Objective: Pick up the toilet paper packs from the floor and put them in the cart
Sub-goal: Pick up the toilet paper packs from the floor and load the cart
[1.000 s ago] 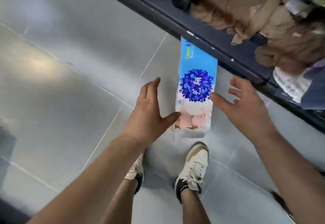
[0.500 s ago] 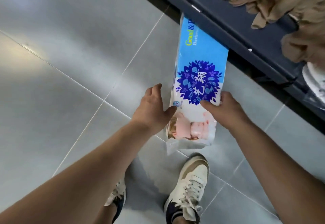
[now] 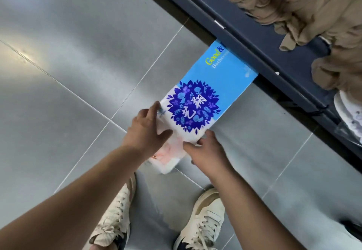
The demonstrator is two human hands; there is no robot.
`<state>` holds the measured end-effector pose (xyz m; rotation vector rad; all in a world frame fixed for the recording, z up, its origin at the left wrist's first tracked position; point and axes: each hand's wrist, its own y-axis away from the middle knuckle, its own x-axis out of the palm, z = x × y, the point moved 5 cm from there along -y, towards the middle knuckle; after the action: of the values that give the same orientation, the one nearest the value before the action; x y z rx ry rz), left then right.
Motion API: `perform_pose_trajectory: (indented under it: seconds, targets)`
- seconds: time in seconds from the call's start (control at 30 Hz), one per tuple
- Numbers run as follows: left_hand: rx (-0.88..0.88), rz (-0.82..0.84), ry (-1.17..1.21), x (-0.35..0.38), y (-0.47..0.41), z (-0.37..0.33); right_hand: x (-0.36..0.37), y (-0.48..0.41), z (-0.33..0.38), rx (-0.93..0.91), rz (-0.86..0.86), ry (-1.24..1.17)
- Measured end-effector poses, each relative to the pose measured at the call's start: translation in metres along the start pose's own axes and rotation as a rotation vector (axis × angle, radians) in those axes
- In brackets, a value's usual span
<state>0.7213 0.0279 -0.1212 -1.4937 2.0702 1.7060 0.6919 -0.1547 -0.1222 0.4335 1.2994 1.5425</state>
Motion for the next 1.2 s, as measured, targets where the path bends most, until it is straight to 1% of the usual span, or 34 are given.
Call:
perform_pose_trajectory:
  seconds: [0.1, 0.2, 0.27, 0.3, 0.33, 0.37, 0.4, 0.47, 0.6, 0.7, 0.83, 0.9, 0.93, 1.0, 1.07, 1.1, 1.2]
  targets:
    - [-0.021, -0.16, -0.096, -0.021, -0.012, 0.017, 0.024, -0.001, 0.017, -0.015, 0.11, -0.045]
    - [-0.045, -0.305, -0.188, -0.04, -0.02, 0.036, 0.032, -0.005, 0.035, -0.06, 0.232, -0.005]
    - [-0.096, -0.377, -0.175, -0.049, -0.025, 0.053, 0.02, -0.009, 0.046, -0.117, 0.245, 0.026]
    - [-0.16, -0.381, -0.104, -0.052, -0.027, 0.064, 0.008, -0.014, 0.051, -0.147, 0.198, 0.028]
    - [-0.24, -0.37, 0.013, -0.054, -0.028, 0.072, -0.009, -0.018, 0.057, -0.186, 0.115, 0.04]
    - [-0.309, -0.344, 0.132, -0.054, -0.028, 0.08, -0.028, -0.022, 0.064, -0.225, 0.01, 0.061]
    - [-0.331, -0.308, 0.215, -0.054, -0.03, 0.085, -0.048, -0.025, 0.069, -0.249, -0.095, 0.086]
    - [-0.284, -0.258, 0.245, -0.055, -0.033, 0.087, -0.08, -0.033, 0.071, -0.266, -0.223, 0.121]
    - [-0.234, -0.261, 0.15, -0.072, -0.036, 0.094, -0.128, -0.045, 0.062, -0.222, -0.346, 0.235]
    - [-0.236, -0.216, 0.018, -0.089, -0.036, 0.11, -0.154, -0.047, 0.052, -0.136, -0.348, 0.31]
    - [-0.218, -0.141, -0.039, -0.105, -0.039, 0.128, -0.152, -0.056, 0.03, -0.036, -0.279, 0.277]
    - [-0.219, -0.109, 0.016, -0.108, -0.04, 0.136, -0.133, -0.06, 0.02, -0.012, -0.204, 0.246]
    - [-0.227, -0.096, 0.087, -0.108, -0.041, 0.139, -0.124, -0.062, 0.016, -0.006, -0.172, 0.205]
    - [-0.249, -0.074, 0.218, -0.104, -0.046, 0.137, -0.109, -0.067, 0.01, -0.011, -0.165, 0.114]
    - [-0.262, -0.101, 0.312, -0.099, -0.056, 0.131, -0.1, -0.073, 0.007, -0.005, -0.193, 0.016]
    - [-0.275, -0.129, 0.316, -0.097, -0.059, 0.127, -0.097, -0.077, 0.005, 0.004, -0.212, -0.034]
    - [-0.267, -0.264, 0.22, -0.096, -0.063, 0.119, -0.093, -0.08, 0.005, 0.002, -0.27, -0.129]
